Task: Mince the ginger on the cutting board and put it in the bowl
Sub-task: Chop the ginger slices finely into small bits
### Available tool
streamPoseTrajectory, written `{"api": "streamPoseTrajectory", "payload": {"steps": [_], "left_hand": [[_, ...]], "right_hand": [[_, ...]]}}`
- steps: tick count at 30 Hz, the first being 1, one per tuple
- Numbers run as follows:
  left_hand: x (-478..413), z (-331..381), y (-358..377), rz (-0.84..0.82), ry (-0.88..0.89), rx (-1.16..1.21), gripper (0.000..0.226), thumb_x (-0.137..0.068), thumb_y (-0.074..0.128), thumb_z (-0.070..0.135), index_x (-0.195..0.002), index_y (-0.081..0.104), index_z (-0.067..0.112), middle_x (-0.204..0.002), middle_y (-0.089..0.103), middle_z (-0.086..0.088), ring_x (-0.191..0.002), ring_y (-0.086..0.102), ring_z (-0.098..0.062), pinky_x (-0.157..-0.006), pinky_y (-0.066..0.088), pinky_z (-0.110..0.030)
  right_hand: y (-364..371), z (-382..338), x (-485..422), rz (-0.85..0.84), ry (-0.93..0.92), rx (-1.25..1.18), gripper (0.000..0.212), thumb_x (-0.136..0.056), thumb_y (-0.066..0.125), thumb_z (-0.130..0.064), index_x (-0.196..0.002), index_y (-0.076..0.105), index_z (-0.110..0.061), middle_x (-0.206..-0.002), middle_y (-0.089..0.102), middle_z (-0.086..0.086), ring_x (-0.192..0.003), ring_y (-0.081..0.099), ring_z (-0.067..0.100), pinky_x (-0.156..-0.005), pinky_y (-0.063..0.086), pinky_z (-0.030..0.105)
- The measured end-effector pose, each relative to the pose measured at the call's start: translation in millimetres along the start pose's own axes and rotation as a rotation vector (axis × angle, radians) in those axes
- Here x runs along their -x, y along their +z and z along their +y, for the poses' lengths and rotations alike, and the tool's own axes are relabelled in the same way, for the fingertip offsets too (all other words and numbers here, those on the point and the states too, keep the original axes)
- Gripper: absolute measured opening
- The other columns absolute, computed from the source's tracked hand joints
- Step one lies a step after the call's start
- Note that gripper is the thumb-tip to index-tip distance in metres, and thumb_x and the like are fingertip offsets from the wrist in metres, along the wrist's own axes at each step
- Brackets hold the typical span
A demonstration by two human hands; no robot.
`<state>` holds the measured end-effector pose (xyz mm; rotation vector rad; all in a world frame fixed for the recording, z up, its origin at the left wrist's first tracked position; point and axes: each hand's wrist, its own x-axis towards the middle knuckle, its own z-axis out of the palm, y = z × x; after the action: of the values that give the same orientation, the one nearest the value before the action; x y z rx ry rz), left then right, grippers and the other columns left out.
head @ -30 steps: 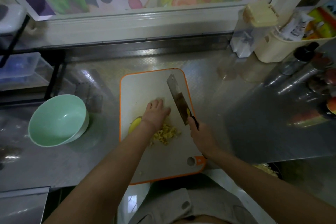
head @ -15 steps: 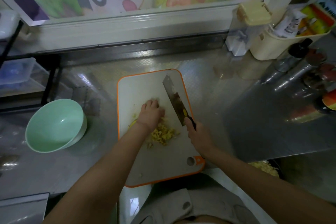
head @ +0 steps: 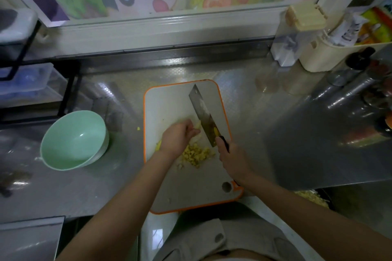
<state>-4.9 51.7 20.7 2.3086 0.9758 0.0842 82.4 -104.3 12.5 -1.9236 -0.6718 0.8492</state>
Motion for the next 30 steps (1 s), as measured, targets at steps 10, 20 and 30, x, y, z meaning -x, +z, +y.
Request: {"api": "streamPoseTrajectory", "payload": {"steps": [10,20,30], "left_hand": [[20.1,-19.8,-4.0,0.002,0.032,-0.039,0.011,-0.09,0.051,0.016,-0.1,0.055,0.012,-0.097,0.062,-0.012,-0.095,0.054,-0.031,-0.068,0.037,-0.033],[28.5,-51.2,-19.3,0.101,-0.213,0.237,0.019,-0.087,0.048,0.001,-0.097,0.033,0.008,-0.081,0.045,-0.008,-0.079,0.048,-0.028,-0.06,0.028,-0.028],[-1.1,-102.9,-33.8,0.254,-0.506,0.219,0.021,-0.091,0.054,0.016,-0.107,0.048,0.004,-0.108,0.058,-0.026,-0.099,0.056,-0.04,-0.078,0.043,-0.038]], "right_hand": [[15.5,-8.2,-0.2,-0.032,-0.071,0.177,0.046,-0.098,0.035,-0.042,-0.066,0.045,-0.011,-0.057,0.043,0.006,-0.047,0.038,0.017,-0.045,0.027,0.024],[40.8,-30.6,-8.2,-0.109,-0.111,0.147,0.044,-0.099,0.038,-0.037,-0.058,0.035,-0.02,-0.05,0.031,-0.005,-0.041,0.031,0.008,-0.046,0.02,0.022],[61.1,-51.2,-23.9,-0.141,-0.115,0.222,0.045,-0.099,0.038,-0.036,-0.057,0.034,-0.02,-0.051,0.032,-0.004,-0.044,0.03,0.009,-0.043,0.022,0.021]]}}
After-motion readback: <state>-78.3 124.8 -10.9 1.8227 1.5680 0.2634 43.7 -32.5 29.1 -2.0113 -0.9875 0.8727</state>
